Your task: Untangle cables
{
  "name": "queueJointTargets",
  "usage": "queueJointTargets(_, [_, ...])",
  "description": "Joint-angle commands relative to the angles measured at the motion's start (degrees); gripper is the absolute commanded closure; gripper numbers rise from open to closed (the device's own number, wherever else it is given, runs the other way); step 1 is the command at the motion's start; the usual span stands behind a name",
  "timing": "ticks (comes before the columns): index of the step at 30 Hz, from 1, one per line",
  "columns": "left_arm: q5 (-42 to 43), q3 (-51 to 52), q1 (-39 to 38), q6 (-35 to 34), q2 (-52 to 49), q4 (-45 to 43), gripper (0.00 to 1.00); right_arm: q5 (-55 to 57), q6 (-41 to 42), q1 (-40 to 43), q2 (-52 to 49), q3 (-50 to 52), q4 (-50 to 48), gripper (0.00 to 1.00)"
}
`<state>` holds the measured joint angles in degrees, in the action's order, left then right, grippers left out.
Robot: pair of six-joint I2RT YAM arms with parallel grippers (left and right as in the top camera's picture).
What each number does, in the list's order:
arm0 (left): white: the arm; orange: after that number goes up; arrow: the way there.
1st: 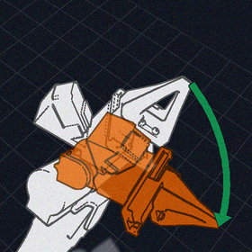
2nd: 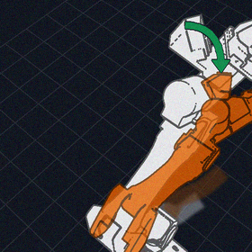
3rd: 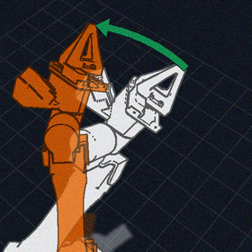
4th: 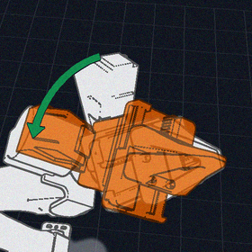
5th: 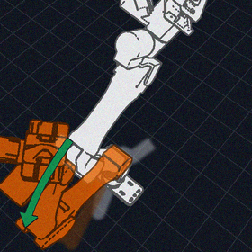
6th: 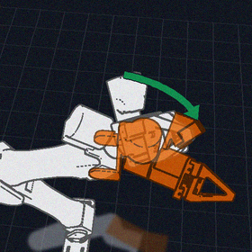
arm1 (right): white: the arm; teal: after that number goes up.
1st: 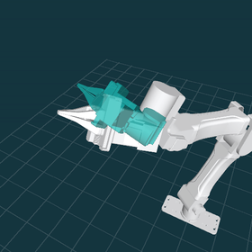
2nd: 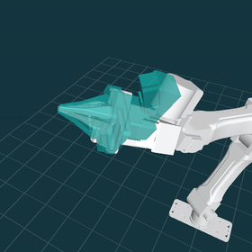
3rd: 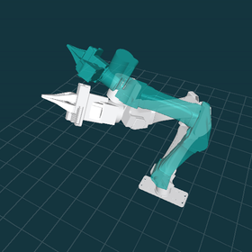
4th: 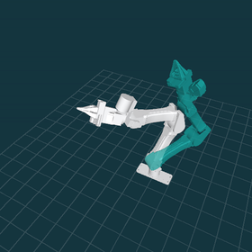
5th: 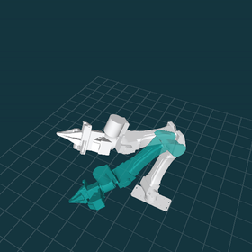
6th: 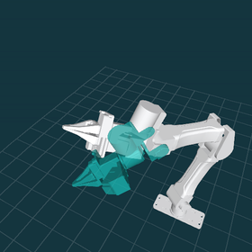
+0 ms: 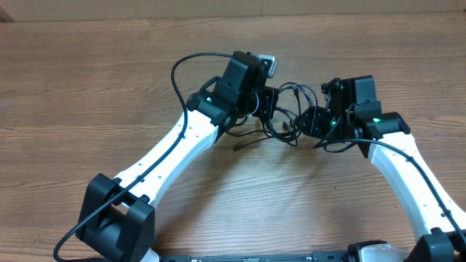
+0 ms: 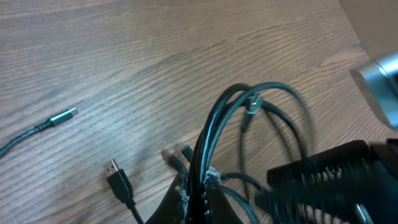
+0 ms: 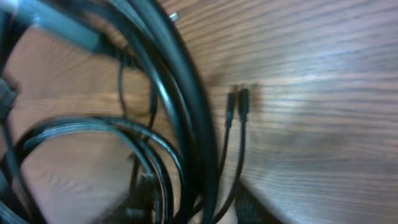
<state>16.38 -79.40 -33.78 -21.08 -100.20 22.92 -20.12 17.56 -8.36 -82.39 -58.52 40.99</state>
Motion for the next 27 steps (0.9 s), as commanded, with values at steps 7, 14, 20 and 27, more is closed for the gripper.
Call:
queueJointTargets(7, [-16.06, -0.66, 1.05, -0.79, 0.31, 11.34, 0.96, 22.18, 3.30, 0.04, -0.24, -1.57, 0.44, 0.96])
queueJointTargets(14, [-20.87, -0.70, 6.23, 0.70, 1.01, 16.52, 0.96, 45.79, 6.71, 0.07, -0.24, -2.21, 1.92, 0.96])
queueJointTargets(20, [-23.06, -0.70, 10.69, 2.29, 4.90, 16.02, 0.96, 57.61, 6.71, 0.07, 0.52, -7.15, 2.27, 0.96])
queueJointTargets(27, [-20.33, -0.70, 11.56, 4.57, 8.63, 15.85, 0.96, 56.35, 6.43, 0.07, 2.43, -15.39, 0.24, 0.96])
